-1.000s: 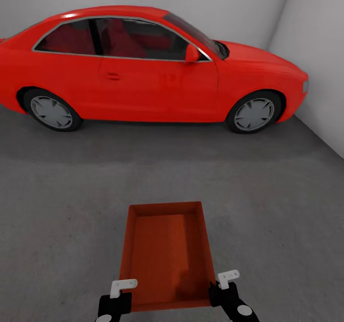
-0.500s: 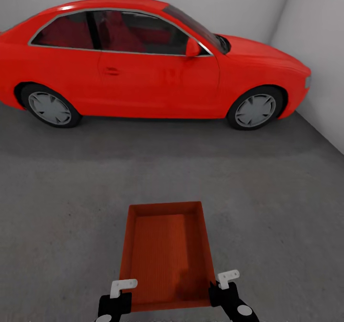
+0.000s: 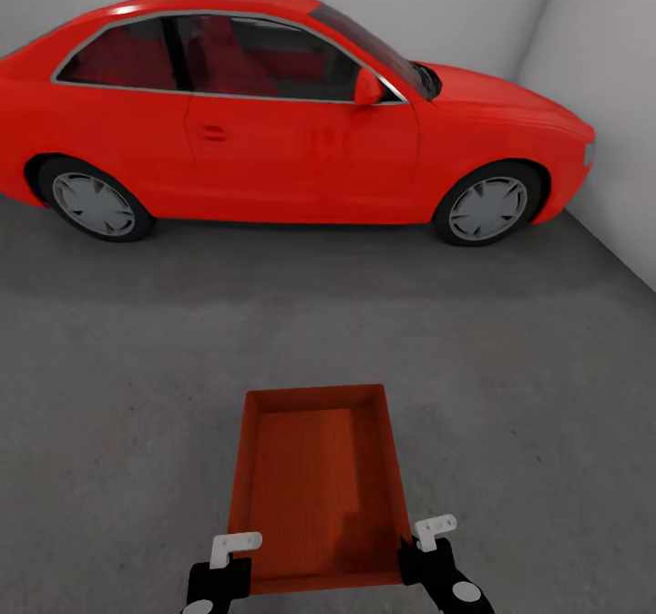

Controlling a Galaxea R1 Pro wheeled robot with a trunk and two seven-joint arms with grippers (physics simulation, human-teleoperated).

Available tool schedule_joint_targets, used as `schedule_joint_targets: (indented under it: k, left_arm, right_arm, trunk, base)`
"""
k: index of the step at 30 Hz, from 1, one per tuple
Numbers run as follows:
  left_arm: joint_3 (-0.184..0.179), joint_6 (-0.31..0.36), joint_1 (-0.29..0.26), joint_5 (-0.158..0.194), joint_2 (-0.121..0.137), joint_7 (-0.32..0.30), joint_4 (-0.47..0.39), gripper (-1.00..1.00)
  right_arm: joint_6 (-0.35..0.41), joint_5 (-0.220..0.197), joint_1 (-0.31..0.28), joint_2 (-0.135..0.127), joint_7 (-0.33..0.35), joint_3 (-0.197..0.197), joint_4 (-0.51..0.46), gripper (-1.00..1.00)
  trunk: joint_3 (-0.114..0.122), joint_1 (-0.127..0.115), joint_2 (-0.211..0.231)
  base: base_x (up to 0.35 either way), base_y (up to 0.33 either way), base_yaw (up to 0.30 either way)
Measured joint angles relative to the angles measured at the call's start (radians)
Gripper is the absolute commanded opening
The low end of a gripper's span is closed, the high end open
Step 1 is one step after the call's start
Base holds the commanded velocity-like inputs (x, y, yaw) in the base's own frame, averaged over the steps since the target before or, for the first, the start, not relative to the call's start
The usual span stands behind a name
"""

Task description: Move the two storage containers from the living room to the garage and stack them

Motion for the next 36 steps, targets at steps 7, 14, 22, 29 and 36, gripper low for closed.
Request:
schedule_joint_targets:
  k: [7,14,22,29,36]
  left_arm:
    - [0.000,0.000,0.000,0.000,0.000,0.000,0.000,-1.00]
    - [0.000,0.000,0.000,0.000,0.000,0.000,0.000,-1.00]
    - [0.000,0.000,0.000,0.000,0.000,0.000,0.000,-1.00]
    - [0.000,0.000,0.000,0.000,0.000,0.000,0.000,-1.00]
    - [0.000,0.000,0.000,0.000,0.000,0.000,0.000,-1.00]
  right_arm:
    - [0.000,0.000,0.000,0.000,0.000,0.000,0.000,-1.00]
    - [0.000,0.000,0.000,0.000,0.000,0.000,0.000,-1.00]
    - [0.000,0.001,0.000,0.000,0.001,-0.001,0.000,-1.00]
    - [0.000,0.001,0.000,0.000,0.001,-0.001,0.000,-1.00]
    - [0.000,0.001,0.000,0.000,0.001,-0.001,0.000,-1.00]
  trunk:
    - [-0.022,0.027,-0.049]
    - [-0.044,0.054,-0.098]
    - [-0.069,0.084,-0.154]
    - [-0.091,0.111,-0.204]
    - [-0.113,0.138,-0.253]
  base:
    - [0.000,0.000,0.000]
    - [0.000,0.000,0.000]
    - [0.000,0.000,0.000]
    - [0.000,0.000,0.000]
    - [0.000,0.000,0.000]
